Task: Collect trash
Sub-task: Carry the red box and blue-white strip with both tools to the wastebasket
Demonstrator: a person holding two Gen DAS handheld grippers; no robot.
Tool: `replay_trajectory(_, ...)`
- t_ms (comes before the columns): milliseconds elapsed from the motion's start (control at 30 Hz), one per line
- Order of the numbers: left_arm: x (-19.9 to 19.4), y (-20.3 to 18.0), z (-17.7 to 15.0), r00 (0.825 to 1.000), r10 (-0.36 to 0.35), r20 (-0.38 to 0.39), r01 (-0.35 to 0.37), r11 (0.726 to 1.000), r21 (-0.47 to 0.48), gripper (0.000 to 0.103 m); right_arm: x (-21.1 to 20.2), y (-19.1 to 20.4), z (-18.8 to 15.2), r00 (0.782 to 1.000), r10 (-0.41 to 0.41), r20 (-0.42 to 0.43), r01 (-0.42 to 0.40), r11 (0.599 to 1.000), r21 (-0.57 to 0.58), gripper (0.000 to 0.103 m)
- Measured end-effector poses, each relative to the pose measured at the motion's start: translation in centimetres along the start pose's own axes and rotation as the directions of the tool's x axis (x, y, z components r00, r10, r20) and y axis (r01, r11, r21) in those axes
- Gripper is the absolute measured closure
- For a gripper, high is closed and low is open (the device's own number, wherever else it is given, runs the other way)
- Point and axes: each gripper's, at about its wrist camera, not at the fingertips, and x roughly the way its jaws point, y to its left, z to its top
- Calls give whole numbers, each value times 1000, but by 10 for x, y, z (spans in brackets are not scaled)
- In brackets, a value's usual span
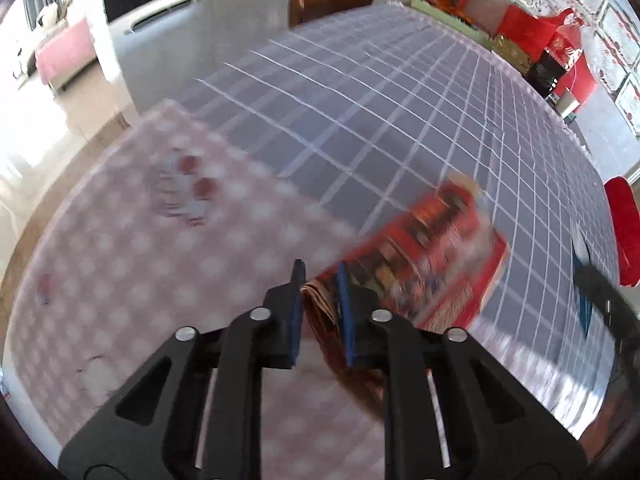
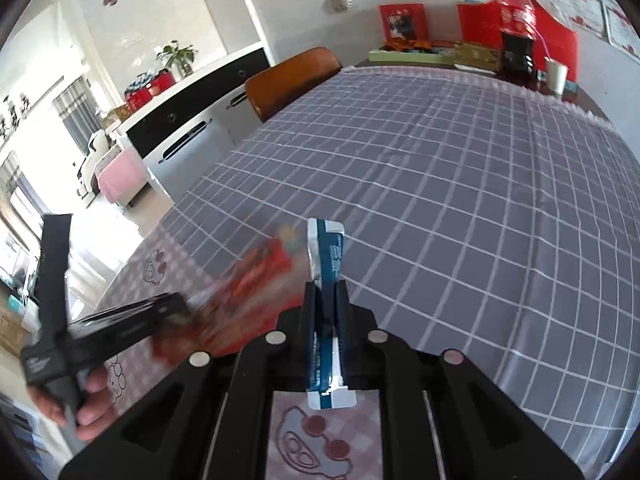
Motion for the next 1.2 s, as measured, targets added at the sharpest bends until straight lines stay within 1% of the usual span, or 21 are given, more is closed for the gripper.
replay_trajectory(100,-28,31,-14,999,25,40,-24,999,-27,93,-5,30,3,998,59,18,-58,997,-57,93)
replay_trajectory(133,-43,46,-19,996,57,75,-53,997,-49,94,-9,46,3,996,87,32,-84,992,-91,93)
replay_trajectory(200,-61,63,-31,988,110,108,-103,992,-76,94,-15,75,1,989,139,44,-131,979,-154,93)
replay_trajectory(233,-67,70,-36,984,135,114,-125,988,-88,94,-17,86,0,986,161,45,-151,972,-180,93)
replay_trajectory(267,-72,78,-42,977,183,109,-171,979,-108,94,-18,103,-3,981,187,50,-172,962,-212,93)
replay_trajectory(300,-77,83,-47,968,232,100,-219,968,-124,94,-19,116,-5,980,191,58,-173,959,-226,93)
replay_trajectory(333,-84,89,-53,959,260,110,-243,959,-145,94,-19,129,-7,978,199,57,-180,954,-238,93)
replay_trajectory(367,-90,93,-57,959,258,121,-238,959,-156,94,-19,146,-10,971,233,47,-214,943,-254,93)
replay_trajectory(433,-101,103,-64,960,250,128,-226,958,-174,94,-18,171,-14,962,271,35,-251,927,-280,93)
replay_trajectory(500,-113,115,-71,953,265,147,-236,954,-187,94,-18,199,-19,952,305,21,-284,909,-304,93)
replay_trajectory(533,-119,122,-74,949,277,151,-245,949,-200,94,-17,213,-22,943,334,3,-317,898,-306,93)
replay_trajectory(633,-143,142,-84,933,306,191,-261,938,-228,94,-16,245,-28,928,372,-17,-359,879,-315,93)
replay_trajectory(700,-157,155,-90,921,327,210,-274,930,-246,95,-16,263,-33,921,388,-26,-376,871,-317,93)
replay_trajectory(767,-172,170,-94,906,356,230,-295,919,-261,95,-18,279,-36,914,405,-32,-394,863,-318,93)
replay_trajectory(833,-184,183,-99,892,379,247,-312,911,-270,95,-21,289,-39,911,411,-27,-397,860,-320,93)
replay_trajectory(867,-193,193,-103,882,393,261,-322,906,-276,95,-23,295,-42,911,413,-23,-398,860,-320,93)
replay_trajectory(933,-203,208,-108,870,416,265,-338,894,-293,95,-27,307,-46,908,419,-17,-402,858,-320,93)
replay_trajectory(1000,-213,222,-113,865,421,273,-337,890,-306,95,-30,323,-49,906,424,-11,-404,856,-322,93)
replay_trajectory(1067,-222,241,-119,856,439,274,-347,879,-328,95,-30,339,-51,904,428,-15,-408,850,-333,93)
replay_trajectory(1200,-232,277,-132,845,467,260,-360,857,-368,95,-24,372,-61,896,442,-52,-431,833,-347,93)
